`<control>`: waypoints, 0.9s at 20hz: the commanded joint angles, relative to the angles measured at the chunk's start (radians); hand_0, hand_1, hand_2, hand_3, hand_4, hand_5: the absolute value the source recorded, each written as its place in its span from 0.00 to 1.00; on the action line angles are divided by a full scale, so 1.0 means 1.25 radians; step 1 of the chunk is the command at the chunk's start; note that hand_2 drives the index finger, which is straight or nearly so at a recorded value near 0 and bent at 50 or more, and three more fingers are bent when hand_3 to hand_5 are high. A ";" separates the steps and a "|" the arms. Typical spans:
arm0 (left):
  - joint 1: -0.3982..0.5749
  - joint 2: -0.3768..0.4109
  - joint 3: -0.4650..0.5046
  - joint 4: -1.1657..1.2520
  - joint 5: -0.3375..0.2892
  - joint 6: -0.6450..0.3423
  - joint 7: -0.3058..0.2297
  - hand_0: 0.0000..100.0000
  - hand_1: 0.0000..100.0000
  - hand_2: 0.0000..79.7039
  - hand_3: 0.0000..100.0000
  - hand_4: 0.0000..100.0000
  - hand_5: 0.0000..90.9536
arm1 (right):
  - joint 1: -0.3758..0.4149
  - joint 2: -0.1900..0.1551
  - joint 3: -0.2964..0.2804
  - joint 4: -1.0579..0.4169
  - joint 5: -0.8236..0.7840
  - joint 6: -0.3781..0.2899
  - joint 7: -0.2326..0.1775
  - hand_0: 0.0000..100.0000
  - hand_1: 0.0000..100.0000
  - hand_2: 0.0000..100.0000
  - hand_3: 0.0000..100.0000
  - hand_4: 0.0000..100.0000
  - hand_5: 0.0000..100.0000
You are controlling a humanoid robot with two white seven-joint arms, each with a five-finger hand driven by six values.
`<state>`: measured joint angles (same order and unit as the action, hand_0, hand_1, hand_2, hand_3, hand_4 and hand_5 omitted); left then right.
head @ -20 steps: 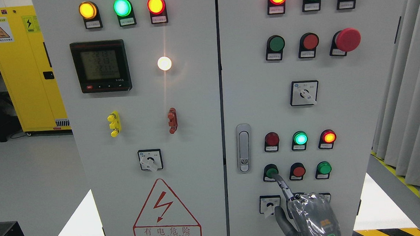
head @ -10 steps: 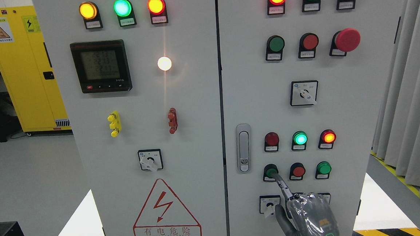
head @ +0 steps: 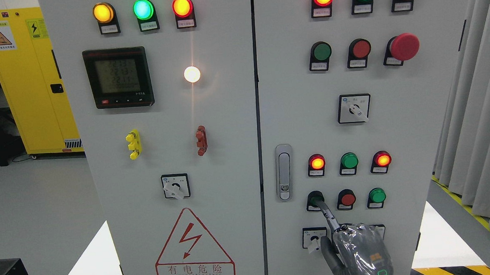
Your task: Press green start button
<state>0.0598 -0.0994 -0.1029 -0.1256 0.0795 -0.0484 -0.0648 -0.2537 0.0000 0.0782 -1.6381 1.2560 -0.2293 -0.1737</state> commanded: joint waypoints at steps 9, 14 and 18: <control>0.000 0.001 0.000 0.000 0.000 0.001 0.004 0.12 0.56 0.00 0.00 0.00 0.00 | 0.007 0.031 -0.006 -0.003 -0.019 0.004 -0.001 0.82 0.94 0.00 0.94 1.00 1.00; 0.000 0.000 -0.001 0.000 0.000 0.001 0.004 0.12 0.56 0.00 0.00 0.00 0.00 | 0.036 0.032 -0.002 -0.050 -0.022 0.002 -0.010 0.83 0.94 0.00 0.94 1.00 1.00; 0.000 0.000 0.000 0.000 0.000 0.001 0.004 0.12 0.56 0.00 0.00 0.00 0.00 | 0.042 0.031 -0.005 -0.070 -0.022 0.002 -0.011 0.83 0.94 0.00 0.94 1.00 1.00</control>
<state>0.0598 -0.0994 -0.1030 -0.1257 0.0796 -0.0484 -0.0603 -0.2186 0.0269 0.0753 -1.6578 1.2333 -0.2227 -0.1730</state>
